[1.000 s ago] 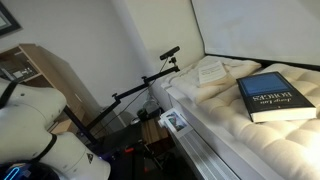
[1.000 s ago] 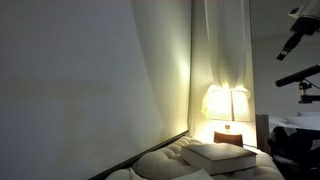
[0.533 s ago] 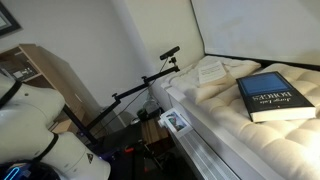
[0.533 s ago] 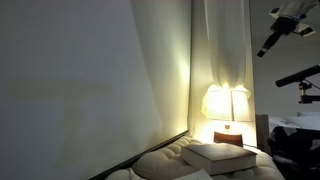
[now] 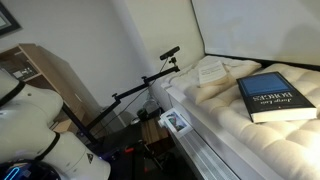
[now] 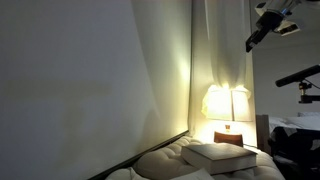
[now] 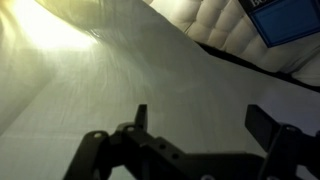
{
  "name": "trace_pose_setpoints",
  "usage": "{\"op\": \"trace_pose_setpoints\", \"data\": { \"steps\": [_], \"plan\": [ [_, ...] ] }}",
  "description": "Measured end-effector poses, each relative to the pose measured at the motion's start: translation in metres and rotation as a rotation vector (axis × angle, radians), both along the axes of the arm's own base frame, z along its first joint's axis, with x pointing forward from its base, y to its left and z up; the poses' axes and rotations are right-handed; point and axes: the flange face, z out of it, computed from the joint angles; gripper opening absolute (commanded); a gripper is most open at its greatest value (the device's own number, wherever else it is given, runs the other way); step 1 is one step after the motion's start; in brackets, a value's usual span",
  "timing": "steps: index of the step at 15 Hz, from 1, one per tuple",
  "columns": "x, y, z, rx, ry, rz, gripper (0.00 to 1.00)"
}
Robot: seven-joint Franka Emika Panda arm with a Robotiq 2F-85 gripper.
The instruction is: Pick up the black book and position it on top of the white book
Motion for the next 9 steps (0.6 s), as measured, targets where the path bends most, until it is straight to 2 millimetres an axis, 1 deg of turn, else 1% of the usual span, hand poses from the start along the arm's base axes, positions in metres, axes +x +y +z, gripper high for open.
{"op": "trace_pose_setpoints", "data": {
  "steps": [7, 9],
  "plan": [
    [-0.0001, -0.0015, -0.0015, 0.000, 0.003, -0.003, 1.00],
    [0.0004, 0.0016, -0.0042, -0.003, 0.009, 0.003, 1.00]
  ]
}}
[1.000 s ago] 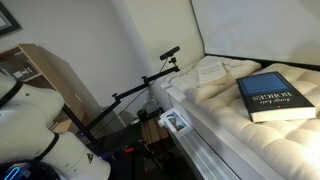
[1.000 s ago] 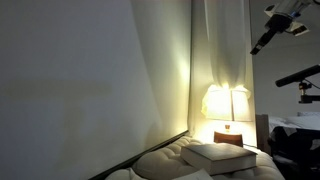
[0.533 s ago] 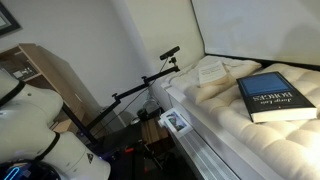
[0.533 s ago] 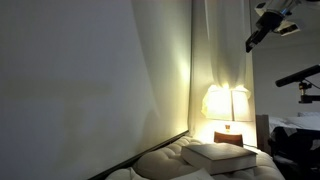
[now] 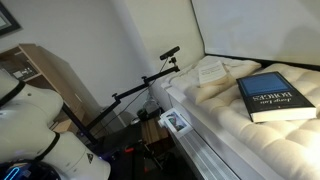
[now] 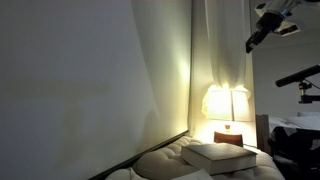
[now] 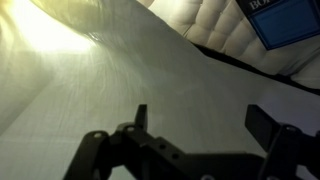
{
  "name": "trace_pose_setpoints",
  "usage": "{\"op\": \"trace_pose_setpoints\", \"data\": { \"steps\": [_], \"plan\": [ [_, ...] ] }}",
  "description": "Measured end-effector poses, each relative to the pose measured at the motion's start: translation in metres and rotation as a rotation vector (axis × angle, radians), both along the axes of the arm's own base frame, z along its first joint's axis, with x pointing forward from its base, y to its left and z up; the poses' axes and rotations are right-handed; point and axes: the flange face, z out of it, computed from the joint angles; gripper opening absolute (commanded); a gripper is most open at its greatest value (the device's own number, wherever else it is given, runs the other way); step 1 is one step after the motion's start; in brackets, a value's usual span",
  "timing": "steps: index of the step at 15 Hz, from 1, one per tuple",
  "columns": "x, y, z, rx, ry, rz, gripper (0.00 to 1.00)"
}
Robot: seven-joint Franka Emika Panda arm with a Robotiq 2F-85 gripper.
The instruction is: Pick up the black book and position it on top of the white book
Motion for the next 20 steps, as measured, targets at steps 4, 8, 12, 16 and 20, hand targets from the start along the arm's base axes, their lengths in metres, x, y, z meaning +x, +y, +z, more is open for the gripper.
{"op": "trace_pose_setpoints", "data": {
  "steps": [4, 8, 12, 16, 20],
  "plan": [
    [-0.002, 0.020, -0.021, -0.016, 0.044, 0.034, 1.00],
    [-0.010, 0.053, -0.044, -0.024, 0.087, 0.043, 1.00],
    [-0.023, 0.083, -0.063, 0.016, 0.106, 0.014, 1.00],
    [-0.032, 0.103, -0.077, 0.057, 0.121, -0.011, 1.00],
    [-0.037, 0.120, -0.092, 0.102, 0.110, -0.039, 1.00]
  ]
}}
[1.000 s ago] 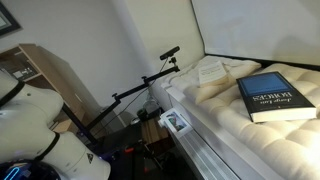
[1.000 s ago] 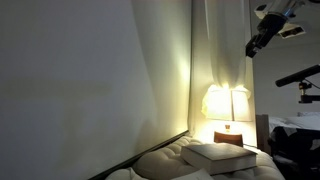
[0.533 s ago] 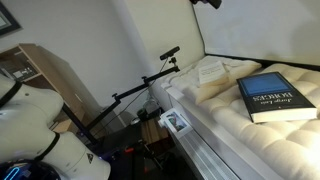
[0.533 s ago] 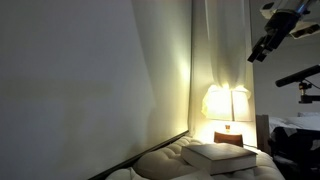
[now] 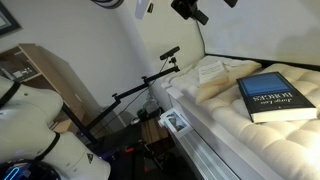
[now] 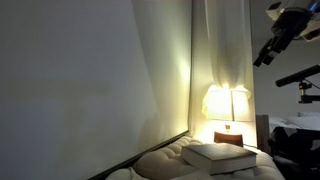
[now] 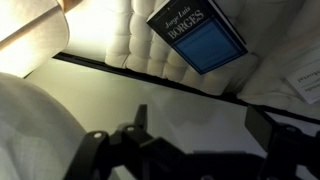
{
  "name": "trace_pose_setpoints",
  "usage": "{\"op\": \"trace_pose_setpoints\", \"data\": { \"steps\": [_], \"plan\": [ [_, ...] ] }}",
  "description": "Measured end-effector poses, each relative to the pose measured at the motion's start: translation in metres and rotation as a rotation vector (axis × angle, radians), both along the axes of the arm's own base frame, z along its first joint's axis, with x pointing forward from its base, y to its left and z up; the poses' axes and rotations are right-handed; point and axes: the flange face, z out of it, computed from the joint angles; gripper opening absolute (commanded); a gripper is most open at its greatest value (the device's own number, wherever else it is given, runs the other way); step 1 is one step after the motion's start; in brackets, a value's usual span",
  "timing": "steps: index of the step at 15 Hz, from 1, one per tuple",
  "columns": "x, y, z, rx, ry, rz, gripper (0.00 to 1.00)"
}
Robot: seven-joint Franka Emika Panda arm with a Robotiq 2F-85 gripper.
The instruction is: Pick up the black book and position it on top of the white book
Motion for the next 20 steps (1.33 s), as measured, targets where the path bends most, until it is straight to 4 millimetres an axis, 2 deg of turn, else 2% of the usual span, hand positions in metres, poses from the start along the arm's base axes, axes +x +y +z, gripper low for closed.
{"op": "trace_pose_setpoints", "data": {
  "steps": [4, 6, 20],
  "plan": [
    [-0.006, 0.021, -0.022, 0.056, -0.020, -0.042, 1.00],
    [-0.007, 0.024, -0.026, 0.072, -0.035, -0.058, 1.00],
    [-0.008, 0.023, -0.027, 0.075, -0.035, -0.063, 1.00]
  ]
}}
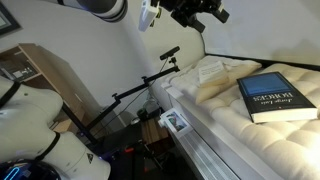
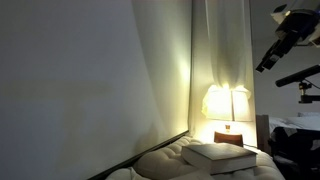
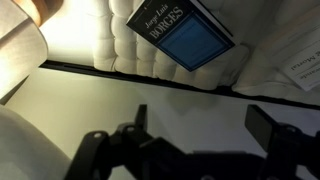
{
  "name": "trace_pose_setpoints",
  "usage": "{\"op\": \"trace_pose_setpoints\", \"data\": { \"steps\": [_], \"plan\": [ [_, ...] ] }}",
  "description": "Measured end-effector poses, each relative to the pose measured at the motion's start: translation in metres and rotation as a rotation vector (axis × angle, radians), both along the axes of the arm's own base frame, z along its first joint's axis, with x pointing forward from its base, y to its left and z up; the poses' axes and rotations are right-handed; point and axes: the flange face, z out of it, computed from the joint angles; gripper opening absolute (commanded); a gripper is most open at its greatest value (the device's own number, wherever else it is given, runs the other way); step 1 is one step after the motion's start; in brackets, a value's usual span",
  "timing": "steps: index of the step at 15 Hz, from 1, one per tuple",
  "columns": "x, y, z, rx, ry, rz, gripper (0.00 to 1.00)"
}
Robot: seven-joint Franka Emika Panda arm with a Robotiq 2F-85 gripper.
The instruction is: Pick up the black book and position it on top of the white book
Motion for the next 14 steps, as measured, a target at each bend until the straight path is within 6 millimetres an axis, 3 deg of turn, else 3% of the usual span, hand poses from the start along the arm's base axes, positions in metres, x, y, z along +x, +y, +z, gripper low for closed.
{"op": "trace_pose_setpoints", "data": {
  "steps": [3, 6, 14],
  "plan": [
    [0.000, -0.005, -0.001, 0.017, 0.001, -0.016, 1.00],
    [-0.001, -0.023, -0.002, 0.056, 0.001, -0.064, 1.00],
    [-0.014, -0.107, -0.008, 0.198, -0.009, -0.253, 1.00]
  ]
}}
